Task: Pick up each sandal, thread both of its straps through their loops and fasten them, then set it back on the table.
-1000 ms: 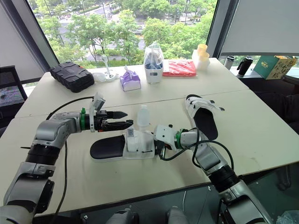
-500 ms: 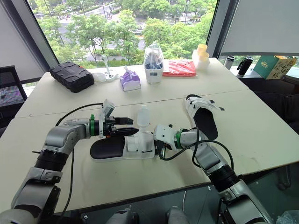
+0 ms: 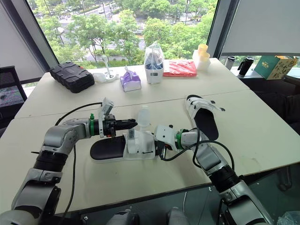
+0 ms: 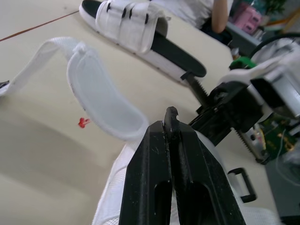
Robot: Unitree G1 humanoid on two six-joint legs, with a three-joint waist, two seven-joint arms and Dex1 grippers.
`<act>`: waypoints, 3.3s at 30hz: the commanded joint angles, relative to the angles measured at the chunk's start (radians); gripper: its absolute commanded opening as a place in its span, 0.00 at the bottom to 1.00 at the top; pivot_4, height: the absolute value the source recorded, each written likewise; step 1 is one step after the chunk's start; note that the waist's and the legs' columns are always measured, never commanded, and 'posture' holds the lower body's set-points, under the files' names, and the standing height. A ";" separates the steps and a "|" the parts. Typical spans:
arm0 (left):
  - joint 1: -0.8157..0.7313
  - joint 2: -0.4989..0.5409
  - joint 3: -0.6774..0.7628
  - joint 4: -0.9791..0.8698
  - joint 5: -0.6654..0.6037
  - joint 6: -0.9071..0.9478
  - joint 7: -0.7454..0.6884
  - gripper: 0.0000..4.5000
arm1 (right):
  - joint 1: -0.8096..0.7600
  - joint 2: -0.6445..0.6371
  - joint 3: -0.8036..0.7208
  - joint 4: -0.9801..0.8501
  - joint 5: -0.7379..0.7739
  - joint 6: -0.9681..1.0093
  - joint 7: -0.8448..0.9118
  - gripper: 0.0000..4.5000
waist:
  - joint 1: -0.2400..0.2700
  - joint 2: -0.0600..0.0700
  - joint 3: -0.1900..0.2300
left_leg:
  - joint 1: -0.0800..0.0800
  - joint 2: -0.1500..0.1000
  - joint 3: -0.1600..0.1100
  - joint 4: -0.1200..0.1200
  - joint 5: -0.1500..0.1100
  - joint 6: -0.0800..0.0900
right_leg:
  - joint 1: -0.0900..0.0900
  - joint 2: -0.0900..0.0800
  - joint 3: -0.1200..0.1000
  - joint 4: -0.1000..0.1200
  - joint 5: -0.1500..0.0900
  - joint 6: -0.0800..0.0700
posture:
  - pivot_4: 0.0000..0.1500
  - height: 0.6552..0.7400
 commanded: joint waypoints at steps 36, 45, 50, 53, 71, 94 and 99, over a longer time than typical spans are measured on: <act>-0.097 -0.093 0.043 0.254 0.025 -0.174 0.053 0.01 | 0.047 -0.030 0.038 -0.016 -0.035 0.054 0.020 0.00 | 0.003 0.000 0.000 | -0.001 0.000 0.000 -0.002 0.000 0.000 | 0.002 0.000 0.000 -0.007 0.000 0.000 | 1.00 1.00; -0.068 -0.077 0.023 0.286 0.090 -0.210 0.040 0.01 | 0.049 -0.033 0.037 -0.021 -0.035 0.059 0.020 0.00 | 0.003 0.000 0.000 | -0.001 0.000 0.000 -0.002 0.000 0.000 | 0.002 0.000 -0.001 -0.007 0.000 0.000 | 1.00 1.00; -0.031 -0.052 -0.044 0.285 0.178 -0.263 0.041 0.01 | 0.045 -0.031 0.038 -0.016 -0.035 0.059 0.020 0.00 | 0.003 0.000 0.000 | -0.001 0.000 0.000 -0.003 0.000 0.000 | 0.002 0.000 -0.001 -0.008 0.000 0.000 | 1.00 1.00; -0.016 -0.041 -0.072 0.286 0.212 -0.292 0.030 0.23 | 0.046 -0.032 0.037 -0.019 -0.034 0.061 0.020 0.00 | 0.003 0.000 0.000 | -0.001 0.000 0.000 -0.003 0.000 0.000 | 0.002 0.000 -0.001 -0.008 0.000 0.000 | 1.00 1.00; -0.084 -0.035 -0.146 0.478 0.451 -0.498 0.154 0.99 | 0.043 -0.027 0.037 -0.011 -0.037 0.060 0.015 0.00 | 0.004 0.000 -0.002 | -0.001 0.000 -0.001 -0.003 -0.001 0.000 | 0.003 -0.001 -0.001 -0.010 0.000 0.000 | 1.00 1.00; -0.276 -0.083 0.060 0.522 0.151 -0.022 0.008 0.99 | 0.027 -0.022 0.043 0.017 -0.049 0.042 0.007 0.00 | -0.001 -0.002 -0.001 | -0.001 -0.001 -0.001 -0.003 0.000 0.000 | 0.002 0.000 -0.003 -0.009 0.000 0.001 | 1.00 1.00; -0.228 -0.112 0.001 0.453 0.153 0.035 -0.004 0.99 | 0.027 -0.022 0.042 0.015 -0.049 0.043 0.003 0.00 | 0.000 -0.002 -0.001 | -0.001 0.000 -0.001 -0.002 0.000 0.000 | 0.002 0.000 -0.002 -0.008 0.000 0.001 | 1.00 1.00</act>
